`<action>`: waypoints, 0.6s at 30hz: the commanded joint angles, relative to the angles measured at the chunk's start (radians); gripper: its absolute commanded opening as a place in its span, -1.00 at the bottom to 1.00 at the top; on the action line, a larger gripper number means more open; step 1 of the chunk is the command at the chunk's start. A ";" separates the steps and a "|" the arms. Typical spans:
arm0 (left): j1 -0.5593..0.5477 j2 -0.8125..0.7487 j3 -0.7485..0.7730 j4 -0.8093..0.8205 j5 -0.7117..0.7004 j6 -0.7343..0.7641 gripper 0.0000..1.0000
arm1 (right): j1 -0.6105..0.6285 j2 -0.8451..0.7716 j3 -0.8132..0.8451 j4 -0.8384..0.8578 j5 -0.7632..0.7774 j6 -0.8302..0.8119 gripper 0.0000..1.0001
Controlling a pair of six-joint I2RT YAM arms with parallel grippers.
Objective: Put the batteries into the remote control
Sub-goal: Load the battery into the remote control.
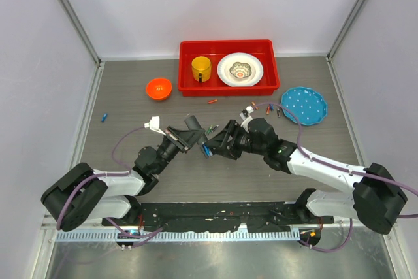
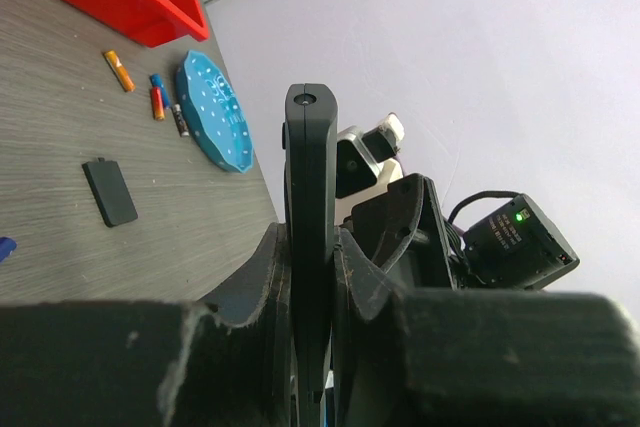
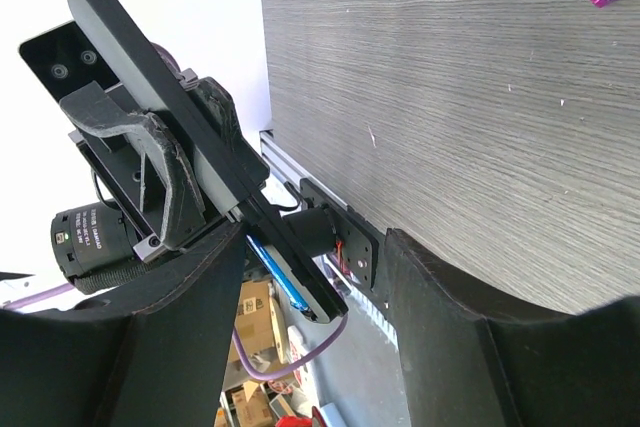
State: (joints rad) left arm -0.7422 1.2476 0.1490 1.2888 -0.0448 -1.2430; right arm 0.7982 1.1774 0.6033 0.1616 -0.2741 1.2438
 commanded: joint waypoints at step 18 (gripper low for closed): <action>-0.005 0.001 0.006 0.136 0.006 0.016 -1.00 | 0.001 0.030 0.056 0.030 0.046 0.002 0.21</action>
State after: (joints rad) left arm -0.7429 1.2545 0.1490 1.2892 -0.0525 -1.2434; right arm 0.7986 1.1984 0.6266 0.1585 -0.2562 1.2442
